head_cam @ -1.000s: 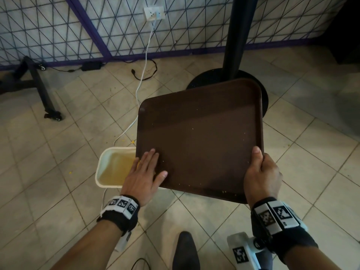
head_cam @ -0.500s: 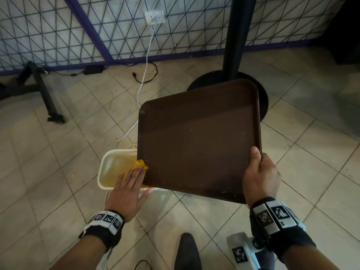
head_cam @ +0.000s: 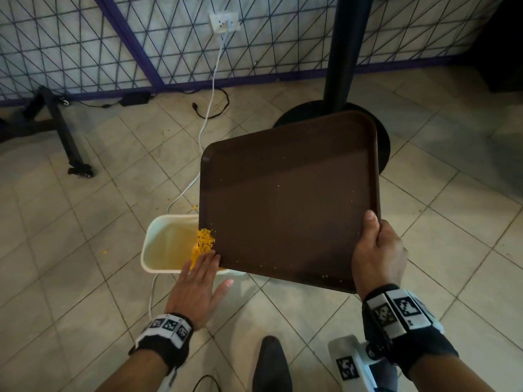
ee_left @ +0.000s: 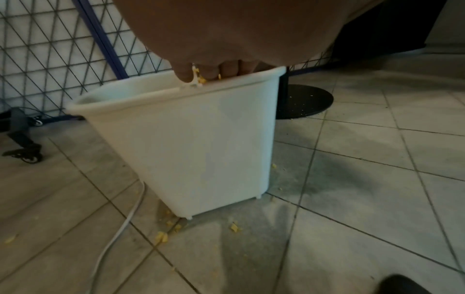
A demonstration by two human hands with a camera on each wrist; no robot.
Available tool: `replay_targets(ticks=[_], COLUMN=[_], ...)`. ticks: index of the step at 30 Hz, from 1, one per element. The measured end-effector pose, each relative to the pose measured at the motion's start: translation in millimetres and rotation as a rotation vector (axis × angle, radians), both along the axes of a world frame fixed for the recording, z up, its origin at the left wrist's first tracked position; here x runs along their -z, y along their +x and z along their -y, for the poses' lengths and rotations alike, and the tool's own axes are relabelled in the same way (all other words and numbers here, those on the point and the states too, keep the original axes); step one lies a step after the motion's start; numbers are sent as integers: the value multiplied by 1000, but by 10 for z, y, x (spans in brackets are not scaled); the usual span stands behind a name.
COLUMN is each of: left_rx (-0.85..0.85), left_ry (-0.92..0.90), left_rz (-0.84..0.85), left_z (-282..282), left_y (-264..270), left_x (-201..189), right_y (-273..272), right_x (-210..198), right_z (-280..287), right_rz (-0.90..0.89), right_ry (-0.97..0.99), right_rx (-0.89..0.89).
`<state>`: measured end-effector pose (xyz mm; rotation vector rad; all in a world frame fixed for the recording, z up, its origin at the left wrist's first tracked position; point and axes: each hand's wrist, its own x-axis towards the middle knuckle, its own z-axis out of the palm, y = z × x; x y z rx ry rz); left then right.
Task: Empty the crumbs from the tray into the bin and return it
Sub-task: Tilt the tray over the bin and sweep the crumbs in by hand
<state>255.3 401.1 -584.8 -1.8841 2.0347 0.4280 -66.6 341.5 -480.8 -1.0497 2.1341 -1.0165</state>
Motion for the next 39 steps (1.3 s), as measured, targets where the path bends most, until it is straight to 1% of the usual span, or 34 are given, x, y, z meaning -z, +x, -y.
replay_targets(ticks=[1, 3, 6, 8, 10, 12, 16, 18, 21, 24, 27, 32, 34, 37, 39], left_rx=[8, 8, -63, -105, -138, -169, -189, -187, -151, -193, -222, -268, -272, -276, -245], left_ry=[-9, -88, -204, -196, -140, -93, -84, -58, -64, -132, -184, -157, -131, -115, -112], left_rz=[11, -23, -87, -83, -63, -57, -60, -89, -93, -154, -193, -217, -228, -236, -222], left_z=[47, 219, 622, 877, 1009, 960, 511, 310, 151, 198, 391, 727, 670, 396, 256], left_y=[60, 113, 92, 40, -12, -38, -24, -22, -43, -37, -31, -49, -61, -71, -61], left_x=[-46, -149, -242, -252, -222, -155, -6, -4, -119, -203, -183, -123, -77, -20, -46], right_y=[7, 18, 30, 34, 31, 19, 21, 36, 53, 62, 67, 59, 56, 41, 35], right_x=[-4, -14, -15, -13, -19, -23, -40, -50, -71, -84, -73, -54, -57, -61, -61], right_z=[-1, -4, -10, -11, -5, 0, -10, -21, -31, -28, -21, -10, -2, -4, -12], right_rz=[5, 12, 8, 4, 10, 15, 33, 35, 22, 10, 2, 2, 12, 10, 5], right_ry=[0, 0, -1, 1, 5, 4, -6, -7, -21, -43, -48, -32, -25, -20, -22], right_rx=[-4, -7, -4, 1, 12, 16, -7, -20, -33, -41, -39, -26, -23, -13, -14])
